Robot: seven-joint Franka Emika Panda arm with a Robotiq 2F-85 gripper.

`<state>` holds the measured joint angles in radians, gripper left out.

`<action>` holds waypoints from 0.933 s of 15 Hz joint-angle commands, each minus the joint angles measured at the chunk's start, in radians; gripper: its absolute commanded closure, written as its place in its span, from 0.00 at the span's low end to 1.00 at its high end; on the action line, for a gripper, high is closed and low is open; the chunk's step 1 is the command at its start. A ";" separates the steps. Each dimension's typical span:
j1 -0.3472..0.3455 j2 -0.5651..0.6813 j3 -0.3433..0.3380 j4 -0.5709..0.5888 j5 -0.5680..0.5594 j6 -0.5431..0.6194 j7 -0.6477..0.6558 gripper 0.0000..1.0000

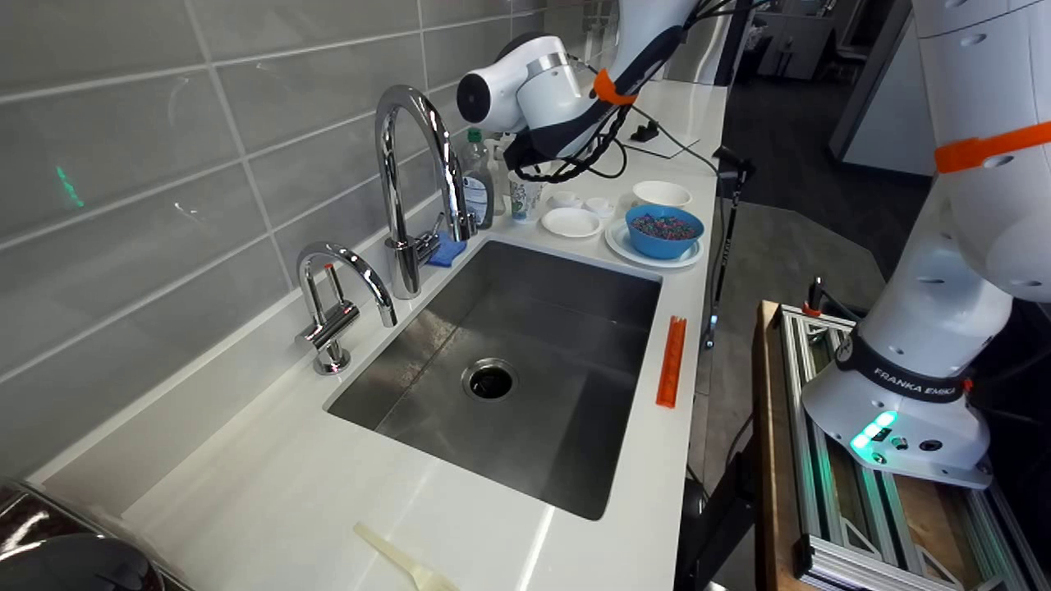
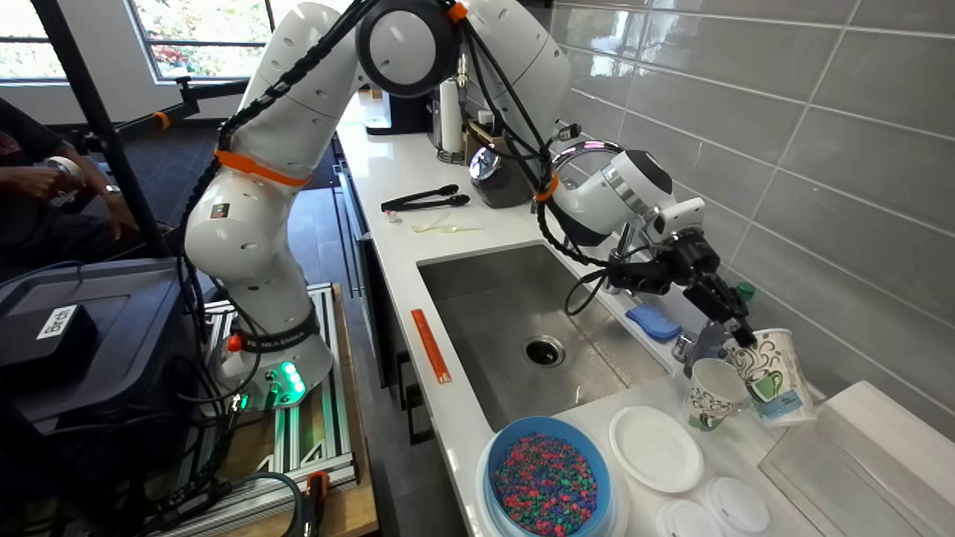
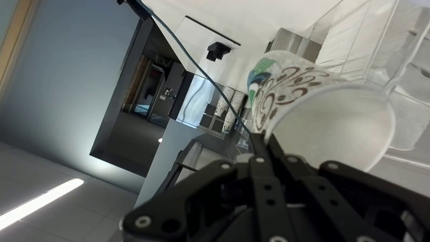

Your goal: Pour the contents in the cup inside the sink into the cup on the counter

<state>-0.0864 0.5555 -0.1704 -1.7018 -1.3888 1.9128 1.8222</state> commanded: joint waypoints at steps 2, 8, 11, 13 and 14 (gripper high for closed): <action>0.005 0.009 0.005 0.009 -0.049 -0.051 0.045 0.99; 0.003 0.010 0.013 0.010 -0.056 -0.080 0.047 0.99; -0.001 0.009 0.019 0.011 -0.049 -0.084 0.041 0.99; -0.001 0.010 0.021 0.011 -0.049 -0.086 0.041 0.99; -0.002 0.009 0.023 0.012 -0.044 -0.083 0.037 0.99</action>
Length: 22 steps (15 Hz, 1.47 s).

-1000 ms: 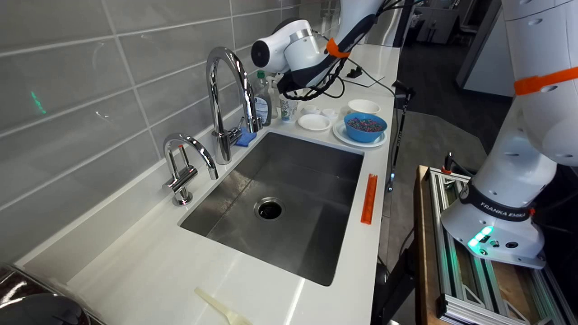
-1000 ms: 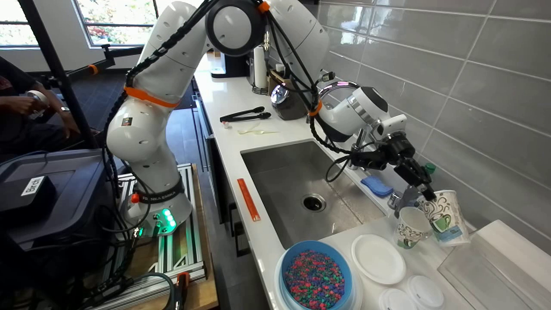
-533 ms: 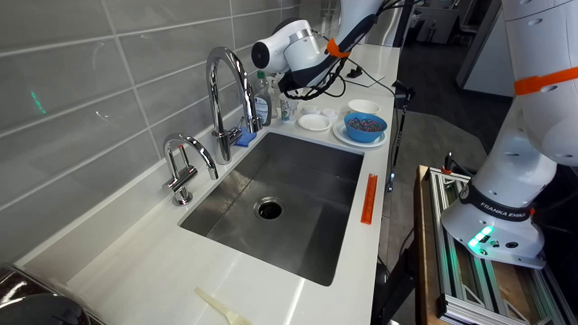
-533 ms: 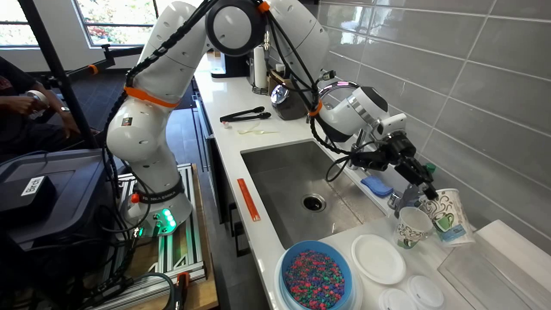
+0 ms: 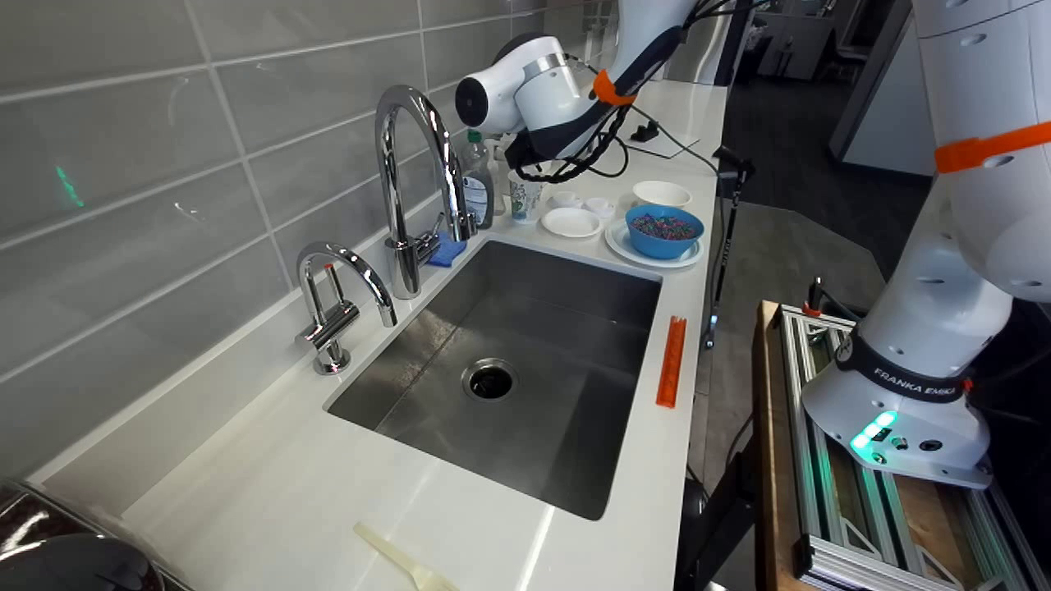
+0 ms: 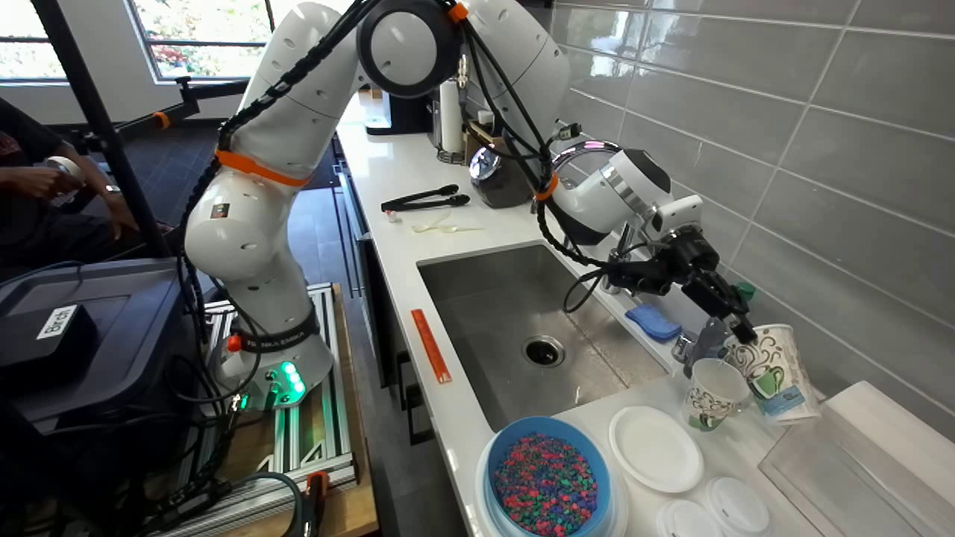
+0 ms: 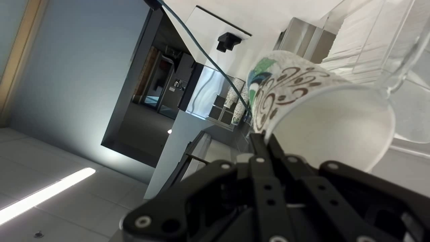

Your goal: Pour the contents in the cup inside the sink into the cup on the counter

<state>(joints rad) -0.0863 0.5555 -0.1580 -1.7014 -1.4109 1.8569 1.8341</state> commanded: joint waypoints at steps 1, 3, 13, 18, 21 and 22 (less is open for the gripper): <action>-0.003 0.009 0.011 0.012 -0.021 -0.027 0.027 0.99; -0.007 0.010 0.012 0.015 -0.014 -0.024 0.022 0.99; -0.039 0.006 0.029 0.029 0.045 0.005 -0.005 0.99; -0.053 0.007 0.038 0.045 0.099 0.018 -0.012 0.99; -0.060 0.005 0.040 0.053 0.139 0.026 -0.016 0.99; -0.064 0.004 0.041 0.055 0.157 0.033 -0.021 0.99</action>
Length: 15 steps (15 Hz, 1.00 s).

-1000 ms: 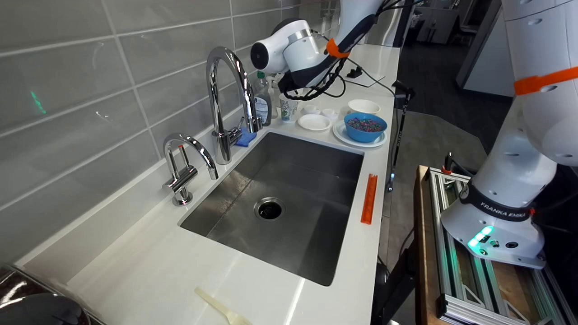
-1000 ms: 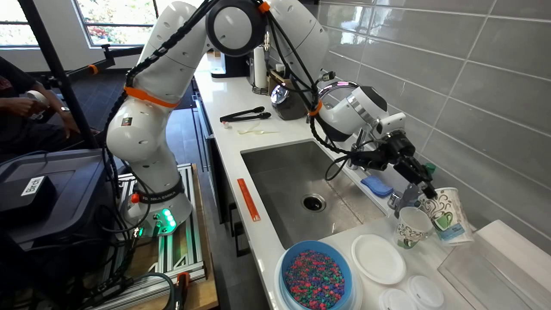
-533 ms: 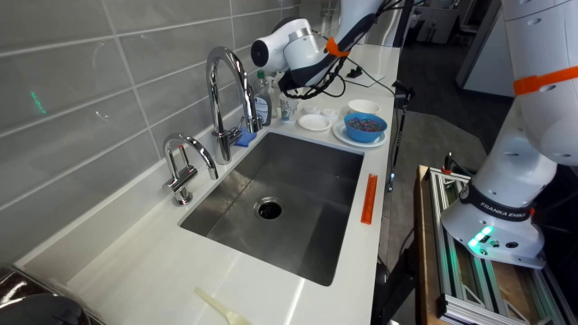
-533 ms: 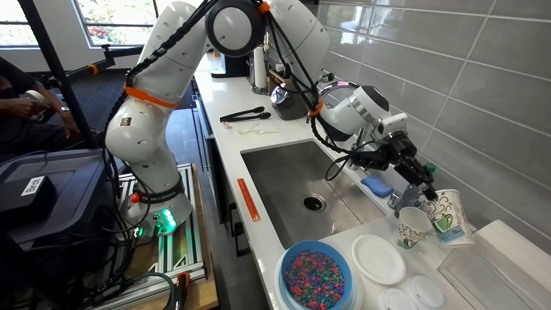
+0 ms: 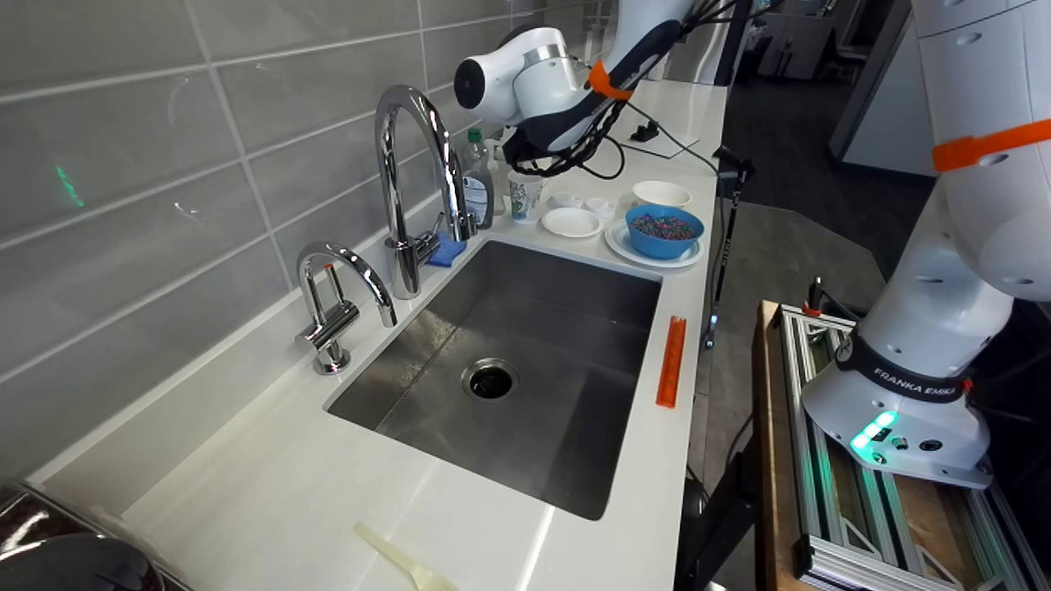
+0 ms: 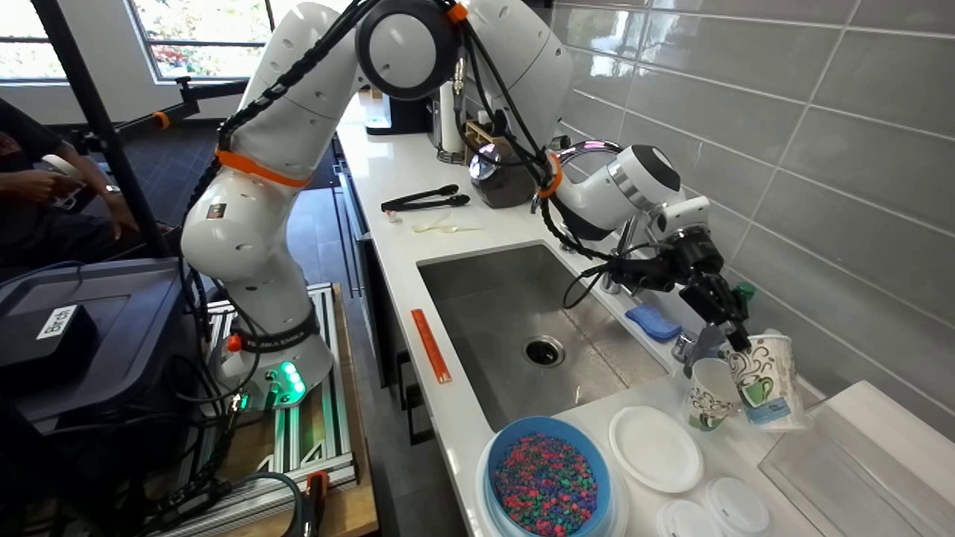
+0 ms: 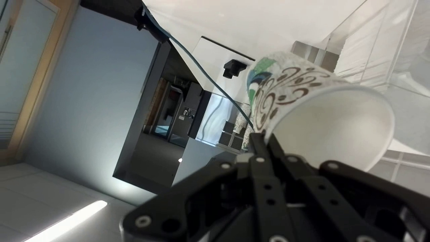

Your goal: Pour the contents in the cup inside the sink into the cup on the counter

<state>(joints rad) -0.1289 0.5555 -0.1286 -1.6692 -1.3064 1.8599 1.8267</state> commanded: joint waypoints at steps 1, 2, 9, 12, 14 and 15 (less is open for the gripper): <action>-0.026 -0.001 0.013 0.025 0.072 0.037 -0.020 0.99; -0.027 -0.004 0.011 0.028 0.088 0.042 -0.020 0.99; -0.067 -0.072 0.000 -0.007 0.219 0.152 -0.064 0.99; -0.093 -0.131 -0.010 -0.062 0.296 0.233 -0.078 0.99; -0.114 -0.173 -0.019 -0.116 0.354 0.313 -0.090 0.99; -0.120 -0.193 -0.027 -0.144 0.380 0.351 -0.096 0.99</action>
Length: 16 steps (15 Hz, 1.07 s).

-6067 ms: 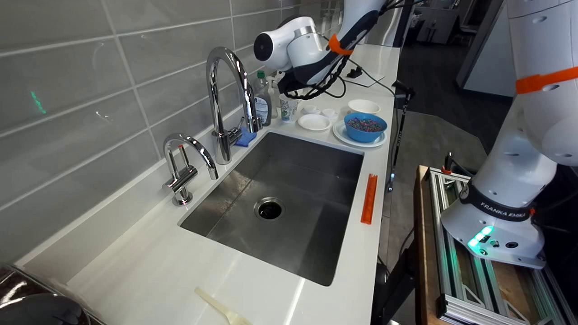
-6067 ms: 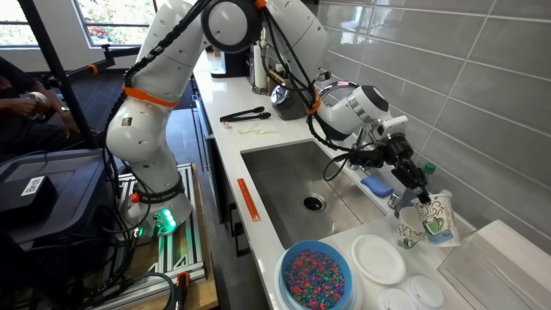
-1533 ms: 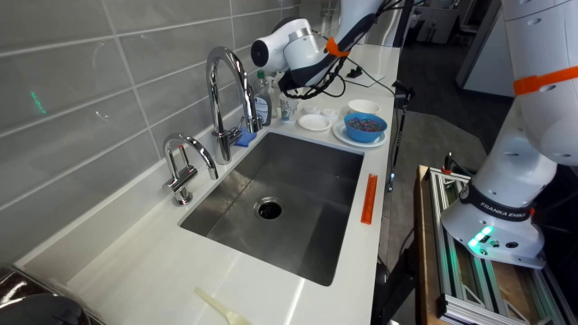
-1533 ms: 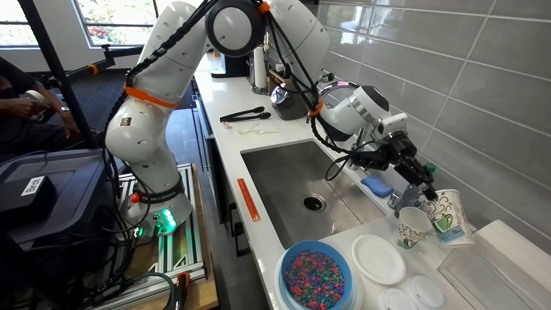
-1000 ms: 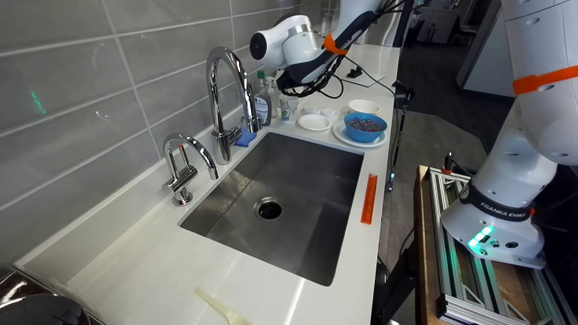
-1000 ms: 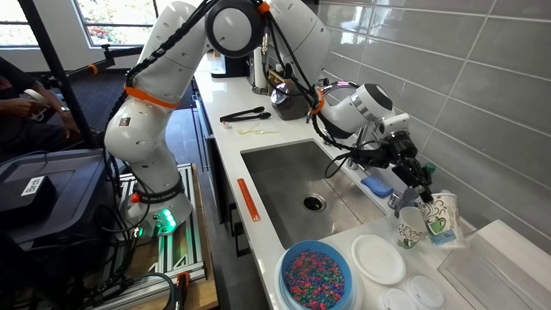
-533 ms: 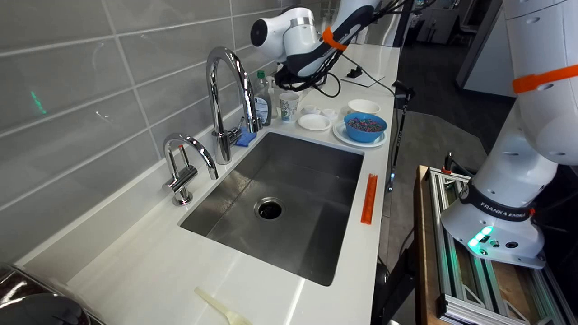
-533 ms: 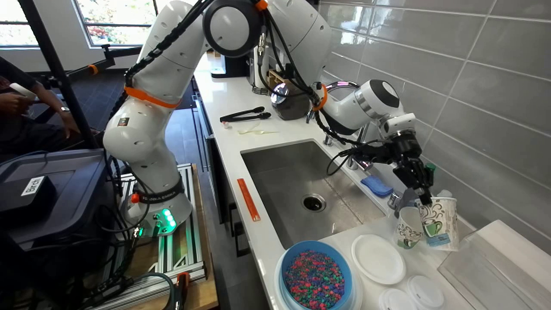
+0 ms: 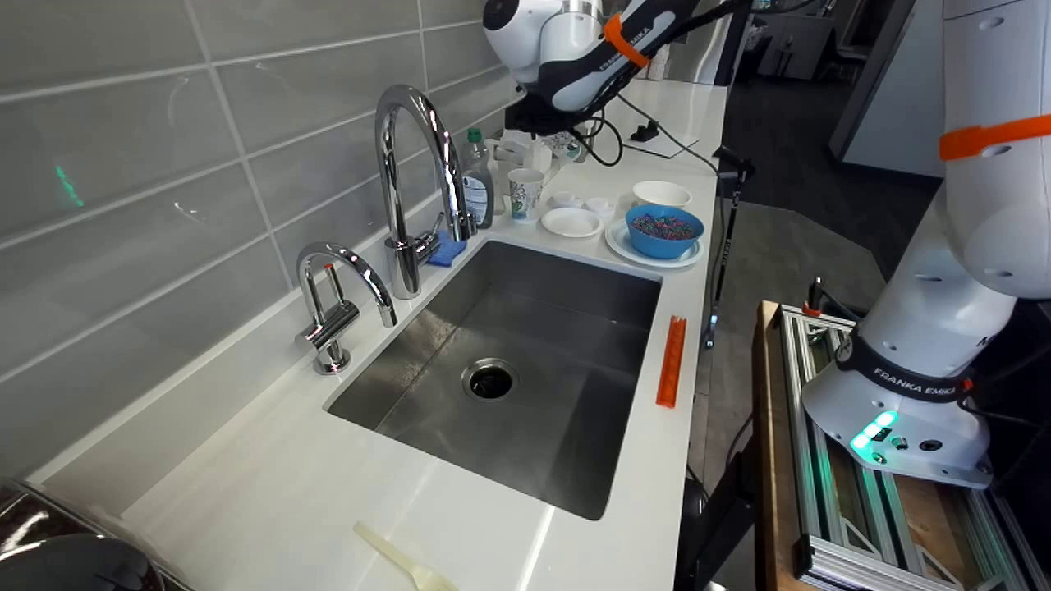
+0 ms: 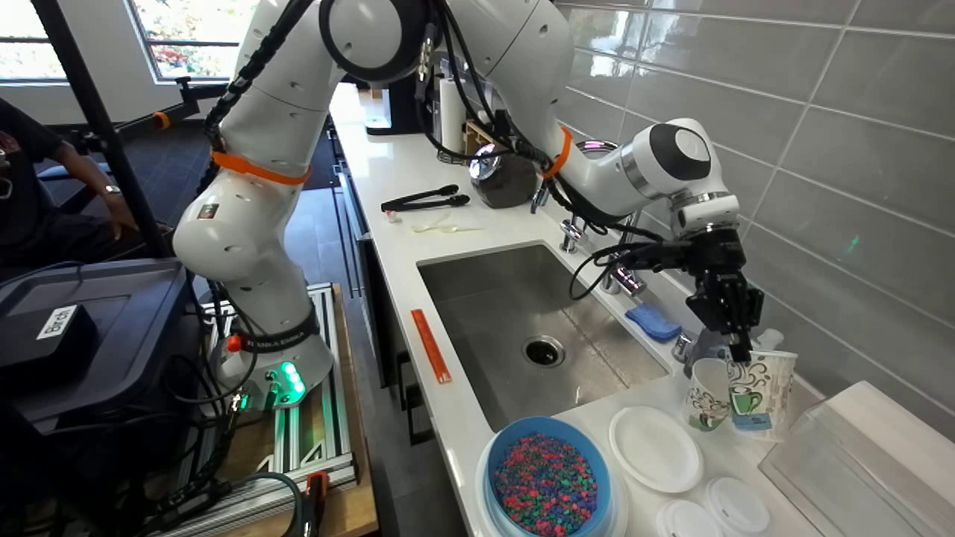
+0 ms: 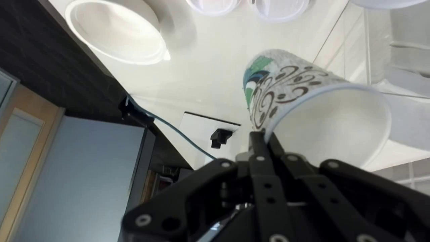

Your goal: Pour the contents in the cup inside the sink into the cup on the counter

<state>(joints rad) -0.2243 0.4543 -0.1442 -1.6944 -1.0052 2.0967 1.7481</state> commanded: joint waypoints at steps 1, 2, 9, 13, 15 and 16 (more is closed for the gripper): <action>-0.032 -0.115 -0.021 -0.156 0.103 0.165 -0.019 0.99; -0.037 -0.136 -0.030 -0.187 0.127 0.206 -0.027 0.99; -0.051 -0.263 -0.113 -0.381 0.228 0.410 -0.073 0.99; -0.059 -0.302 -0.133 -0.451 0.364 0.469 -0.169 0.99; -0.055 -0.317 -0.146 -0.482 0.418 0.493 -0.205 0.99; -0.056 -0.323 -0.148 -0.494 0.457 0.502 -0.237 0.99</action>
<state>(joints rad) -0.2794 0.1824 -0.2797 -2.1155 -0.6449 2.5475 1.5848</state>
